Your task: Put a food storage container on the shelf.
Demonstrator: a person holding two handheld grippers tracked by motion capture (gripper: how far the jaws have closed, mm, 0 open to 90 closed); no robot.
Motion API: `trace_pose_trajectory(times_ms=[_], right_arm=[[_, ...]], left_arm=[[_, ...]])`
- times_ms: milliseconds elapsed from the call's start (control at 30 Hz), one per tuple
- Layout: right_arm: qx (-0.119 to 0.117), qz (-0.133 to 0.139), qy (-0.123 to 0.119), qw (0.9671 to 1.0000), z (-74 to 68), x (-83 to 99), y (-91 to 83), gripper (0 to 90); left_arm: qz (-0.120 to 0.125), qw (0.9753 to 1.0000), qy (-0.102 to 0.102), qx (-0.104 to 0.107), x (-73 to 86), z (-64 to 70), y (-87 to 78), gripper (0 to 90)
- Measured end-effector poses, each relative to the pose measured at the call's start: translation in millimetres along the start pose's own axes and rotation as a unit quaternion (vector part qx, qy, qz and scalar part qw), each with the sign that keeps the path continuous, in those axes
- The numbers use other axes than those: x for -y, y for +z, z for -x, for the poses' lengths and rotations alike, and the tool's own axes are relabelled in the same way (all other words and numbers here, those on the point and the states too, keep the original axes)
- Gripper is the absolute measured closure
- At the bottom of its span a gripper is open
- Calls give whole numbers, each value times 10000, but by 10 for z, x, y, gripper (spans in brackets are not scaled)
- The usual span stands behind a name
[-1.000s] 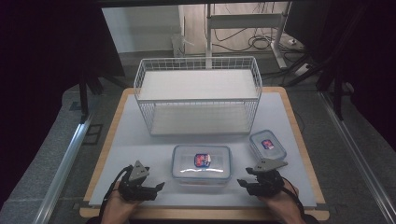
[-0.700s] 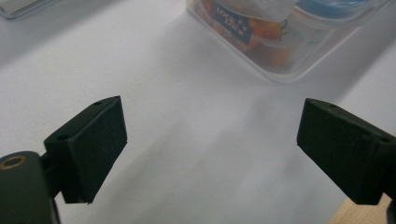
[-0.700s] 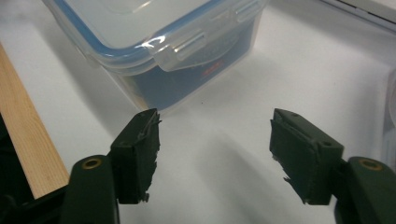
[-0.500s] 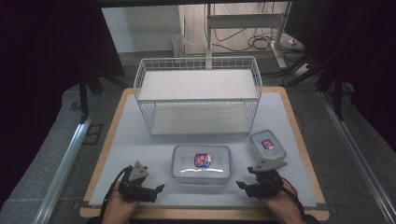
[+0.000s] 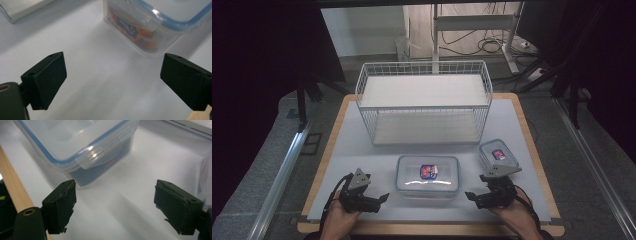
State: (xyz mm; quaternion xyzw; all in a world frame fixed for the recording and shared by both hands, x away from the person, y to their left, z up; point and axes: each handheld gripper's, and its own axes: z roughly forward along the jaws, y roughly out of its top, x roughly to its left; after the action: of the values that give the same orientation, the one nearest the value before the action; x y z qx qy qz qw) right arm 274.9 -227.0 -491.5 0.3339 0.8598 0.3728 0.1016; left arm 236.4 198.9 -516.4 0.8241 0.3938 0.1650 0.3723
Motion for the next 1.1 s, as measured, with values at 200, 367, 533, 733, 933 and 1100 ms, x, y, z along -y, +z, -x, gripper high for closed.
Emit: trace_pose_trajectory(times_ms=[200, 367, 533, 733, 933, 1100], right_arm=[[-155, 84, 153, 9997, 31, -87, -60, 178], [-366, 126, 448, 9982, 54, -187, -84, 181], [-626, 104, 613, 9961, 63, -333, -44, 167], [-824, -42, 748, 9938, 55, -426, 126, 149], [-1091, -145, 989, 9890, 81, -481, 329, 117], [-1222, -264, 1093, 9861, 84, -488, 445, 112]], left_arm=[[103, 9996, -201, 188, -115, -79, -29, 64], [114, 9978, -416, 507, -241, -147, -18, 50], [-30, 9938, -575, 956, -394, -202, 85, 6], [-160, 9881, -636, 1392, -519, -210, 241, 0], [-339, 9760, -808, 1996, -591, -229, 468, 0], [-471, 9675, -922, 2308, -589, -212, 596, 0]])
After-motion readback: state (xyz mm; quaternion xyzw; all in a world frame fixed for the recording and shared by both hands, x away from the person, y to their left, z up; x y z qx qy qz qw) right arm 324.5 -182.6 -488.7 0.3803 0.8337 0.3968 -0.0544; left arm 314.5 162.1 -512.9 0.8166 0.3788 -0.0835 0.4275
